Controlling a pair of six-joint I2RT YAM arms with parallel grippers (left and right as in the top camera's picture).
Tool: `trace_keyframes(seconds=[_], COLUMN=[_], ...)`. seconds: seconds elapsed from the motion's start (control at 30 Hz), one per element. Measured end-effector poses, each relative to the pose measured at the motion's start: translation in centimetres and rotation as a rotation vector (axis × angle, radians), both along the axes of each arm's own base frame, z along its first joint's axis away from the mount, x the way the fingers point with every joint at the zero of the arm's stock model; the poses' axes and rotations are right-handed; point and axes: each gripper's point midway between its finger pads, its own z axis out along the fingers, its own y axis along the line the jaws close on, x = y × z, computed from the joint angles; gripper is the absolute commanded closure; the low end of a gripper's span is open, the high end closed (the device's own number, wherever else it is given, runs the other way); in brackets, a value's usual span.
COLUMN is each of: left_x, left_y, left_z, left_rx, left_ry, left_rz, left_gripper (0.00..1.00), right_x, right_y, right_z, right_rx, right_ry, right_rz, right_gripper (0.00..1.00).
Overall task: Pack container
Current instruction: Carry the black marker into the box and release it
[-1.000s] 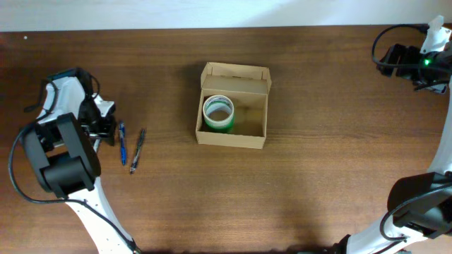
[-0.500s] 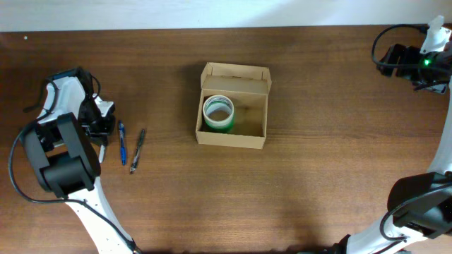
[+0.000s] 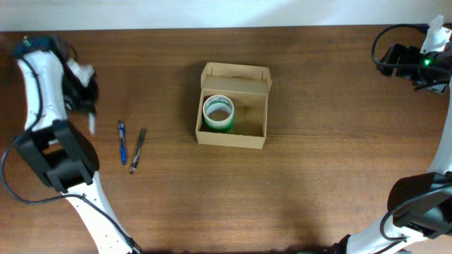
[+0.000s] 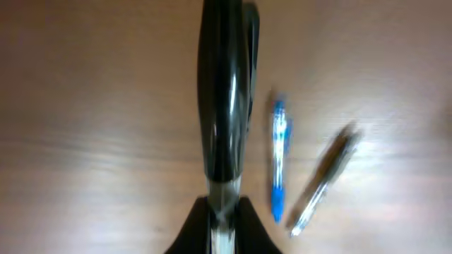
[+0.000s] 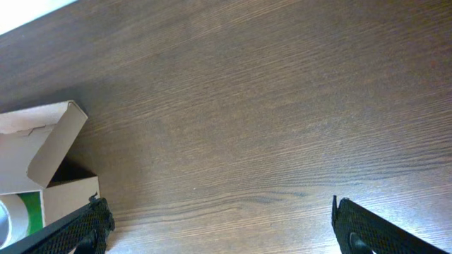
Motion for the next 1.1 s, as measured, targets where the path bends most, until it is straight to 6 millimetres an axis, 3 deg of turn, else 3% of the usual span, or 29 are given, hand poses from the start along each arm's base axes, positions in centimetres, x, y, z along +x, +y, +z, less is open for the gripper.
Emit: trace_keyframes(seconds=[0.1, 0.2, 0.3, 0.47, 0.57, 0.6, 0.63, 0.73, 0.8, 0.83, 1.0, 1.1], left_x=[2.6, 3.0, 1.7, -2.1, -3.5, -3.9, -4.3, -4.6, -4.0, -3.6, -3.3, -3.9], left_y=[-0.9, -4.2, -8.0, -14.7, -19.1, -20.6, -22.1, -27.2, -29.7, -30.8, -32.8, -33.2], left_z=[6.4, 12.3, 17.2, 25.4, 28.8, 29.0, 28.7, 24.8, 20.8, 17.8, 5.6, 1.1], left_rx=[0.044, 0.047, 0.038, 0.03, 0.057, 0.056, 0.059, 0.041, 0.016, -0.002, -0.095, -0.138], left_ry=[-0.196, -0.355, -0.469, -0.699, -0.829, -0.837, -0.832, -0.716, -0.611, -0.53, -0.208, -0.089], left_rz=[-0.04, -0.138, -0.248, -0.535, -0.755, -0.83, -0.905, -1.155, -1.283, -1.352, -1.55, -1.595], left_gripper=[0.98, 0.98, 0.98, 0.98, 0.98, 0.98, 0.98, 0.98, 0.99, 0.98, 0.99, 0.98], right_x=[0.0, 0.0, 0.0, 0.0, 0.0, 0.0, 0.0, 0.0, 0.0, 0.0, 0.0, 0.0], right_y=[0.0, 0.0, 0.0, 0.0, 0.0, 0.0, 0.0, 0.0, 0.0, 0.0, 0.0, 0.0], right_z=[0.0, 0.0, 0.0, 0.0, 0.0, 0.0, 0.0, 0.0, 0.0, 0.0, 0.0, 0.0], right_rx=[0.0, -0.001, -0.001, 0.0, 0.0, 0.0, -0.001, 0.0, 0.0, -0.001, 0.0, -0.001], right_ry=[-0.001, 0.0, 0.0, 0.0, 0.0, 0.0, 0.0, -0.001, 0.0, 0.0, 0.0, 0.0], right_rz=[0.001, 0.001, 0.001, 0.0, 0.0, 0.0, 0.001, 0.001, 0.0, 0.001, 0.0, 0.001], right_gripper=[0.01, 0.01, 0.01, 0.01, 0.01, 0.01, 0.01, 0.01, 0.01, 0.01, 0.01, 0.01])
